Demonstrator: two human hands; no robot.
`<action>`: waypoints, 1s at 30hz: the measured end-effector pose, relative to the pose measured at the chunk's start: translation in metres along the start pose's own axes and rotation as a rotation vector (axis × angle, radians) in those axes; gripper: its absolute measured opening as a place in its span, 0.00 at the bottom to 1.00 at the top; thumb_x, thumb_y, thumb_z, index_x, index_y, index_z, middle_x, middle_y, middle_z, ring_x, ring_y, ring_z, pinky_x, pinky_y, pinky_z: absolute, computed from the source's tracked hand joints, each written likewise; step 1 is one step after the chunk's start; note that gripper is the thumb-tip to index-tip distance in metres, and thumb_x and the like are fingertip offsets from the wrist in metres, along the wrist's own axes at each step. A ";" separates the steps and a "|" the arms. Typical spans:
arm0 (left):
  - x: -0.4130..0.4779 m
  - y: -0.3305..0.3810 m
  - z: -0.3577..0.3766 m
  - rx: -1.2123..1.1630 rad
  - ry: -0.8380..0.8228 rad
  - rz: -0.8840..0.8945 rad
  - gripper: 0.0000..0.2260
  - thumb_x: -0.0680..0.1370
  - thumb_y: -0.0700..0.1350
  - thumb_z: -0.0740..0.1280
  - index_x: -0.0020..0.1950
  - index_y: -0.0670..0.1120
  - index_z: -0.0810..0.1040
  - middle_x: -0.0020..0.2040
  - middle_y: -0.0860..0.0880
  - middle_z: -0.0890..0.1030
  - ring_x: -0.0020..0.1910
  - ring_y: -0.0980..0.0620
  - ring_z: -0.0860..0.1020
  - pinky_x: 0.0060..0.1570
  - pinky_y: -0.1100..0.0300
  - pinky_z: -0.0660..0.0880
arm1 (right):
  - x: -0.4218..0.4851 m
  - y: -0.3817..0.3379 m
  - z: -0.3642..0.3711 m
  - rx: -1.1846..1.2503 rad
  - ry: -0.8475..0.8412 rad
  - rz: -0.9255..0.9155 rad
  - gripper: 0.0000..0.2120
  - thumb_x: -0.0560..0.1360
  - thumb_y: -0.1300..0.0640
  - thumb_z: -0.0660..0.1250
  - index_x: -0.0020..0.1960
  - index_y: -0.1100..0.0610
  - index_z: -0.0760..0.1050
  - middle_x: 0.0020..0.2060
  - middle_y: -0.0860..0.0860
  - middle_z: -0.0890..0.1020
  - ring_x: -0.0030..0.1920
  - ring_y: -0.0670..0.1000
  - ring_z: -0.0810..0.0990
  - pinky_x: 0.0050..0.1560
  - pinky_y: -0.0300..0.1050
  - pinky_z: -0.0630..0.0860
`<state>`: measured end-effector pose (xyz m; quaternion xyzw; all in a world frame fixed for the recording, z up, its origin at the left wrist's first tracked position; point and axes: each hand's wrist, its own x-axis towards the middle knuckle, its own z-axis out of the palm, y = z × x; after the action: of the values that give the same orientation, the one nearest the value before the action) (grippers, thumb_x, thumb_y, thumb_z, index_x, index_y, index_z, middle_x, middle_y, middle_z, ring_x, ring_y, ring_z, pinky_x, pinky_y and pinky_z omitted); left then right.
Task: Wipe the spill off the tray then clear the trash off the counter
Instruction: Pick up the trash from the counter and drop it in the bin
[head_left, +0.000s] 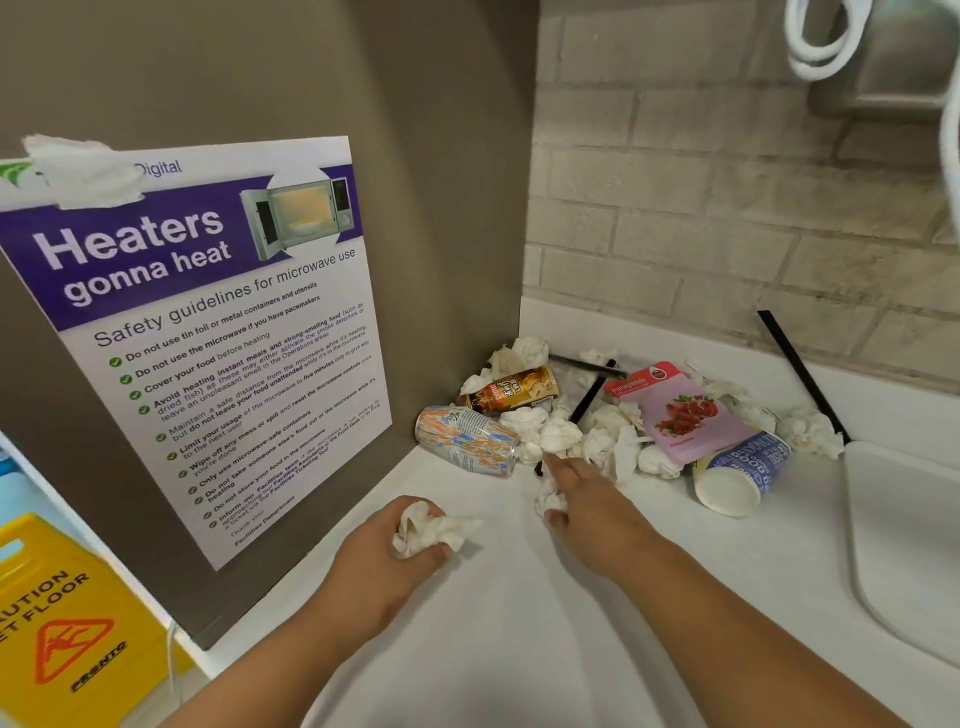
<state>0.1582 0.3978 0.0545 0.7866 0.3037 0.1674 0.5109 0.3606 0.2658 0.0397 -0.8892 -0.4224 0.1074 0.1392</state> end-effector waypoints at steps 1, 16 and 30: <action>-0.001 0.001 -0.001 0.003 0.000 -0.003 0.12 0.63 0.55 0.71 0.44 0.57 0.76 0.38 0.58 0.79 0.38 0.58 0.76 0.43 0.61 0.71 | -0.001 0.000 0.001 -0.026 0.010 0.008 0.31 0.80 0.52 0.58 0.77 0.51 0.47 0.73 0.50 0.57 0.70 0.55 0.64 0.65 0.47 0.68; -0.016 -0.005 -0.007 0.147 -0.064 0.022 0.15 0.65 0.58 0.68 0.51 0.58 0.76 0.49 0.52 0.78 0.48 0.56 0.76 0.46 0.63 0.70 | -0.025 0.001 0.009 0.011 0.218 -0.130 0.20 0.76 0.57 0.63 0.67 0.55 0.69 0.66 0.48 0.67 0.64 0.50 0.70 0.59 0.40 0.70; -0.026 -0.011 -0.014 0.395 0.030 0.119 0.19 0.74 0.39 0.64 0.57 0.60 0.67 0.53 0.58 0.71 0.56 0.54 0.66 0.50 0.65 0.63 | -0.040 -0.002 0.000 0.096 0.255 -0.114 0.19 0.74 0.48 0.67 0.65 0.48 0.72 0.73 0.48 0.59 0.73 0.52 0.57 0.68 0.43 0.62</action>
<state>0.1274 0.3941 0.0514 0.8855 0.2913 0.1458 0.3313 0.3344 0.2358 0.0431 -0.8626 -0.4454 0.0057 0.2399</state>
